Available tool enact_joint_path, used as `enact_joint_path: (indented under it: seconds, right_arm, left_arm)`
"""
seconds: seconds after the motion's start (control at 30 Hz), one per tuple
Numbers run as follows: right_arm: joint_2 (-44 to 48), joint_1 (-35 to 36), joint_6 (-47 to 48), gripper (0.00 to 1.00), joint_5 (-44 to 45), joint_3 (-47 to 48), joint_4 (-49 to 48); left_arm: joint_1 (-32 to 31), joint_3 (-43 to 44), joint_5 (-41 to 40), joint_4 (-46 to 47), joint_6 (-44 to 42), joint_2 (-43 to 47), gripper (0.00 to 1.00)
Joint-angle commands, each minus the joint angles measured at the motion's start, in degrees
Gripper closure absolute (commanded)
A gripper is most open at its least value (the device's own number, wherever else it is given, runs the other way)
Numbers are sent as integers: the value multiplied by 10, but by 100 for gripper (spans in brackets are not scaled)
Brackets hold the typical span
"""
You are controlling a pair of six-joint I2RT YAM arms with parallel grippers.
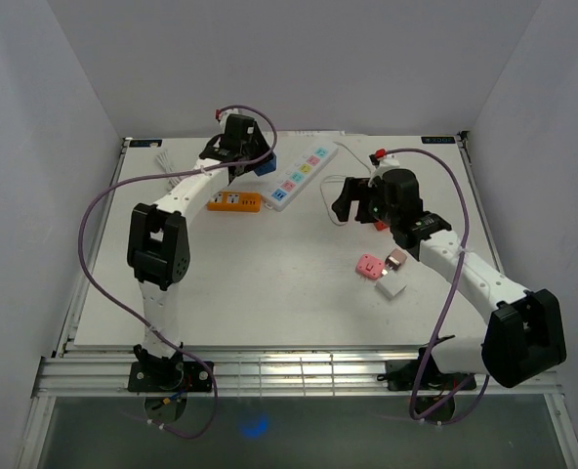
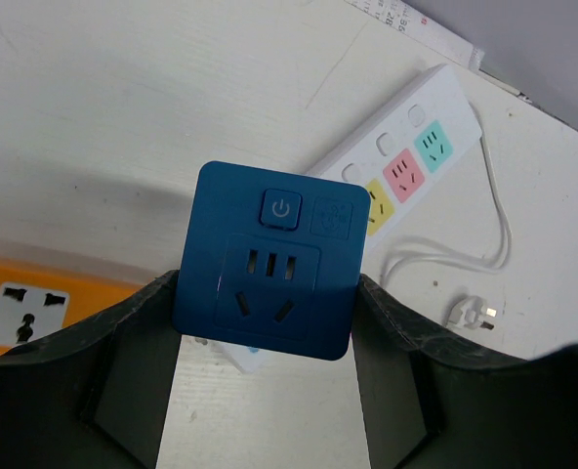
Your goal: Insert the plug
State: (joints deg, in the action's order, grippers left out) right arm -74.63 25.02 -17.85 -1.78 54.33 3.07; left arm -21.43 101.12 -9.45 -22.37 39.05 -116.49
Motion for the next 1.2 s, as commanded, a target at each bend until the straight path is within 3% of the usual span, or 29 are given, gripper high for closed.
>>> enact_joint_path:
  seconds: [0.0, 0.2, 0.27, 0.47, 0.6, 0.8, 0.87, 1.0, 1.17]
  right_arm:
    - [-10, -2, -8, 9, 45, 25, -11]
    - [-55, -7, -16, 2, 75, 59, -24]
    - [-92, -8, -15, 8, 71, 76, -24]
    - [-241, -15, 5, 20, 61, 205, 11]
    - [-339, -23, 22, 24, 75, 315, 59]
    - [-480, -41, 65, 21, 78, 511, 182]
    - [-495, -43, 72, 21, 85, 522, 185]
    - [-501, -43, 164, 24, 114, 527, 166]
    - [-503, -47, 351, 28, 44, 528, 152]
  left_arm:
    - [-5, 65, -30, 9, 5, -14, 100]
    - [-5, 56, -42, 130, 4, -42, 100]
    - [-5, 51, -35, 160, 7, -46, 100]
    - [-5, 3, -42, 186, 6, 2, 100]
    - [-2, -15, -57, 149, -4, 45, 100]
    - [0, -97, -51, 131, -6, 146, 100]
    - [0, -120, -50, 136, -6, 171, 100]
    - [0, -148, -41, 131, -11, 209, 100]
    - [0, -159, -35, 118, -21, 224, 100]
